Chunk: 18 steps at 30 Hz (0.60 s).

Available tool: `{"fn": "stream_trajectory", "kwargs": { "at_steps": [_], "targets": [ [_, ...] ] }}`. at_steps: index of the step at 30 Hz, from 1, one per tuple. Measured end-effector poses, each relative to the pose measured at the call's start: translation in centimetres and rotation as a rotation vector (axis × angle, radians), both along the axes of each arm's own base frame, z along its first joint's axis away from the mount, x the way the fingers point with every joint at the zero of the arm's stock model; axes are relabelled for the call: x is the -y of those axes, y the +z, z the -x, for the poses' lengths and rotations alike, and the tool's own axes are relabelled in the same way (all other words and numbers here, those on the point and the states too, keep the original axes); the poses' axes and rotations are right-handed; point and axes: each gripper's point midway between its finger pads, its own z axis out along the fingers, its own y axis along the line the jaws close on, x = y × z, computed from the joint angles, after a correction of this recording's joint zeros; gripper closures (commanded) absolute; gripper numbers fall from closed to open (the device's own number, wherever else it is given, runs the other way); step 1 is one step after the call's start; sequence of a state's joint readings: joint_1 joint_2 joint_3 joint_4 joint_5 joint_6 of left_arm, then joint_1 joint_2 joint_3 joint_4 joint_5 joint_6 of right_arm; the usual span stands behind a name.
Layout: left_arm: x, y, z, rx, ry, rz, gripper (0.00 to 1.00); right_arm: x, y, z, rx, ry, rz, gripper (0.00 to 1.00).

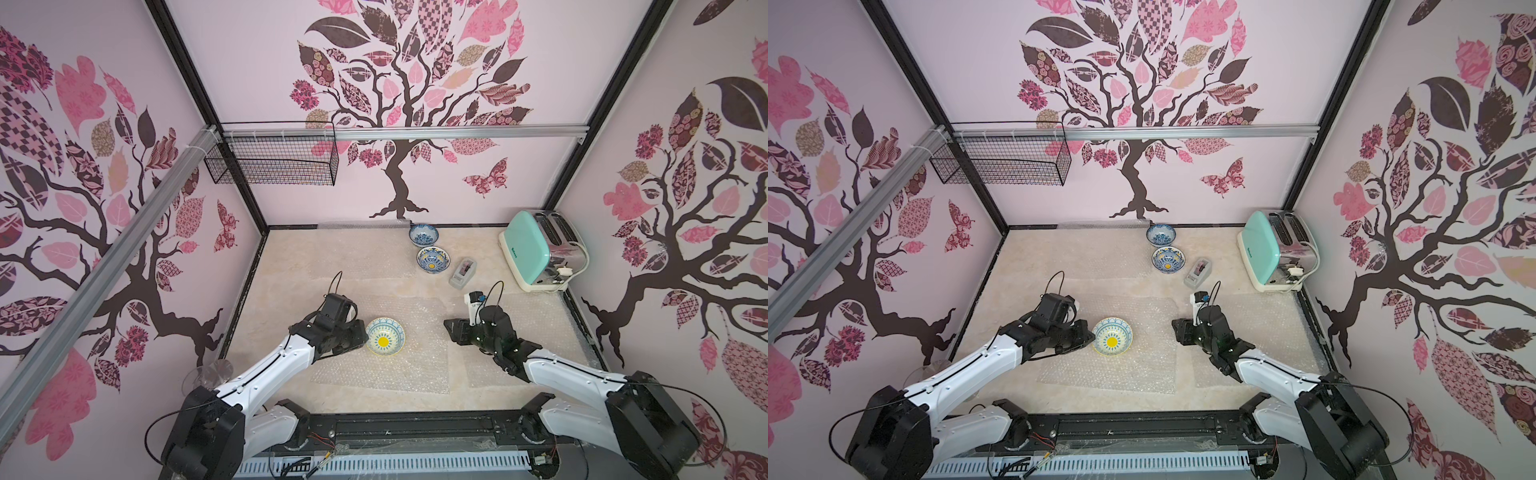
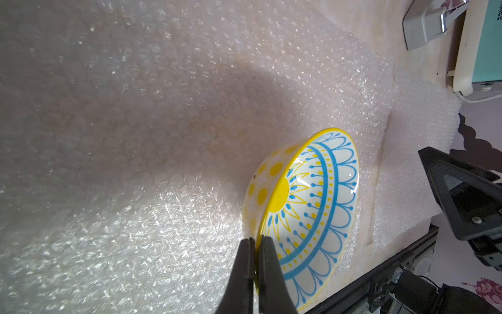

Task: Wrap bowls in bubble wrap
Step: Place the bowl on the bubble wrap.

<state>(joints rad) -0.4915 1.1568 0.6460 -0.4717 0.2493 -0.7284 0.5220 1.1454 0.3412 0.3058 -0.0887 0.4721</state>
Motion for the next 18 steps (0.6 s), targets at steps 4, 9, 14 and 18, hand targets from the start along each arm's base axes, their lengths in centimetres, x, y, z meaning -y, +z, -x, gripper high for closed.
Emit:
{"fn": "stream_trajectory", "kwargs": {
  "at_steps": [4,9,14,18],
  "targets": [
    [0.1,0.3,-0.8,0.026,0.011,-0.004,1.0,0.0,-0.1,-0.1,-0.002,0.0,0.001,0.46],
    [-0.3,-0.3,-1.8,0.02,0.035,-0.008,1.0,0.0,-0.2,-0.1,-0.004,0.001,0.002,0.46],
    [-0.6,-1.2,-2.0,-0.004,0.046,-0.021,1.0,-0.1,-0.5,-0.1,-0.009,0.001,0.006,0.42],
    [-0.5,-1.5,-2.0,-0.008,0.043,-0.015,1.0,0.0,-0.5,-0.2,-0.01,-0.004,0.01,0.39]
  ]
}}
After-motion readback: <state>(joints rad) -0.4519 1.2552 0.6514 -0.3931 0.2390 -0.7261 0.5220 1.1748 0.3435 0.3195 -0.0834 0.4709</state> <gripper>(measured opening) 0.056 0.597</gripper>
